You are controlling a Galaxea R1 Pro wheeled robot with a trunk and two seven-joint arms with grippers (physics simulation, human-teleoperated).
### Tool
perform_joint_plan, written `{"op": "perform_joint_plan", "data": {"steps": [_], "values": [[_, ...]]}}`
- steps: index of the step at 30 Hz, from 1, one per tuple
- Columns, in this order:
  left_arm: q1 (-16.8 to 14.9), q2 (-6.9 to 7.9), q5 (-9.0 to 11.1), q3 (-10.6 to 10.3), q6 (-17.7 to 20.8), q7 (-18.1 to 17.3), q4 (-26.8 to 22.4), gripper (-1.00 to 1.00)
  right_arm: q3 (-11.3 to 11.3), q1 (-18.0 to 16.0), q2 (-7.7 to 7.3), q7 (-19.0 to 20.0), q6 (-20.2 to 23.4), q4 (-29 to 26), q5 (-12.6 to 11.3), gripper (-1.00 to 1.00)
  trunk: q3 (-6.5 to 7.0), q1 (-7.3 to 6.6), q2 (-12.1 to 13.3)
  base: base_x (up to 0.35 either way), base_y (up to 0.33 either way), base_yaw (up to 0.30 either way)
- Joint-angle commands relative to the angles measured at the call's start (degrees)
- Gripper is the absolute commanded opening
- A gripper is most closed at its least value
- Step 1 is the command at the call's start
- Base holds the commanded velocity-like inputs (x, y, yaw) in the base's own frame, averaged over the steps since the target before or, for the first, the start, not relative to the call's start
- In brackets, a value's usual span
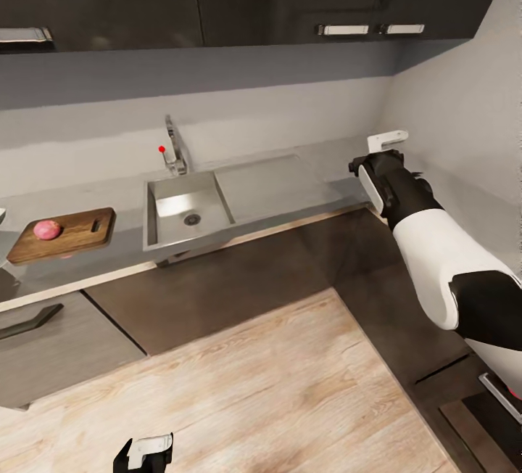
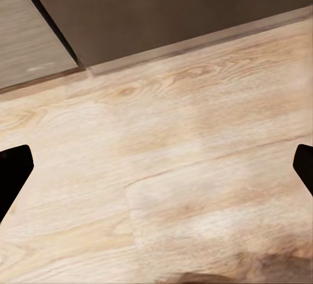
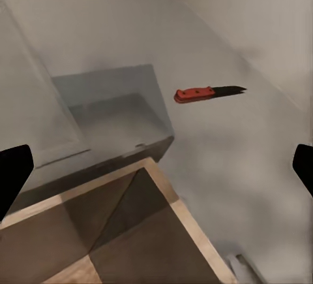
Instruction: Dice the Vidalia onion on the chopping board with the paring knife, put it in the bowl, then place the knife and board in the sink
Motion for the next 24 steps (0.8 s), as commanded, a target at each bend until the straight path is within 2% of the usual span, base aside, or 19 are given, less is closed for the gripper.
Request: {"op": "perform_joint_plan", "data": {"steps": [1, 9, 24], "values": [[-0.12, -0.01, 0.22, -0.03, -0.35, -0.06, 0.23, 1.0, 0.35, -0.06, -0.05, -0.03, 0.51, -0.02, 0.32, 1.0, -0.01, 0.04, -0.1, 0.0, 0.0, -0.076], [-0.1, -0.01, 0.22, -0.03, -0.35, -0.06, 0.23, 1.0, 0.35, 0.02, 1.0, -0.01, 0.5, 0.16, 0.32, 1.0, 0.7, 0.04, -0.1, 0.0, 0.0, -0.077], [-0.1, -0.01, 0.22, -0.03, -0.35, -0.06, 0.23, 1.0, 0.35, 1.18, 1.1, -0.01, -1.06, 0.24, 0.33, 1.0, 2.04, 0.04, -0.1, 0.0, 0.0, -0.078]]}}
